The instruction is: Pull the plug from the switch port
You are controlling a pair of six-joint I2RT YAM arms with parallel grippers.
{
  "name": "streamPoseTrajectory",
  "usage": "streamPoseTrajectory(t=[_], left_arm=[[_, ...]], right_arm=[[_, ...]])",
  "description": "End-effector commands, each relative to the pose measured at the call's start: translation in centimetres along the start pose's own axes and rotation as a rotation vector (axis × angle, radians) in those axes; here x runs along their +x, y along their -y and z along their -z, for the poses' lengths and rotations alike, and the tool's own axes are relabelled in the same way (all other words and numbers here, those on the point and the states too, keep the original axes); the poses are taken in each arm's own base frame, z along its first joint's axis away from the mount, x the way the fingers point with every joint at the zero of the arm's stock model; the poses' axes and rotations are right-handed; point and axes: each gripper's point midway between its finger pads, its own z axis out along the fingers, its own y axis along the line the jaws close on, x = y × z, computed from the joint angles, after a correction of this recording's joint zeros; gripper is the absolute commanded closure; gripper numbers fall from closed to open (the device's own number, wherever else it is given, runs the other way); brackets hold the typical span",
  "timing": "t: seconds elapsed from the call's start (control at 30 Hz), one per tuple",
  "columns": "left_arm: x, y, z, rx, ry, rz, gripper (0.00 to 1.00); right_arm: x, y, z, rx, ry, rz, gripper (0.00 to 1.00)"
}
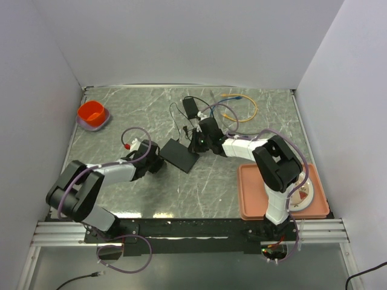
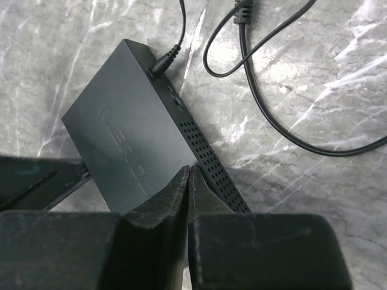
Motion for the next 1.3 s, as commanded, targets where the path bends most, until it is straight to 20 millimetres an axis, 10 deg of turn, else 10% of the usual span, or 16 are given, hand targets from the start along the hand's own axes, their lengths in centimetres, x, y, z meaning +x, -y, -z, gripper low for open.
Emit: streamPoseTrajectory(t=[0.0,0.63,0.87,1.27], left_arm=[[0.6,-0.2,-1.4,-0.017,-0.053,-0.023,0.99],[2.1,-2.7,-2.3,-0.035,-0.126,-0.003,0.99],[1.8,-1.9,-2.9,-0.033,-0.135,-0.018,0.99],[-0.1,-1.3,-0.9,-0.054,-0.142,-0.072,0.89]], right_arm=[[2.3,0.3,-0.2,-0.013,-0.027,0.001,0.93],[-4.1,4.2,1.8,0.04,0.181,-0.109,0.94],[-0.5,4.3,-0.5,0.013,0.032,-0.121,0.96],[8.1,-2.5,-1.3,-0.091,-0.085,-0.04,0.98]])
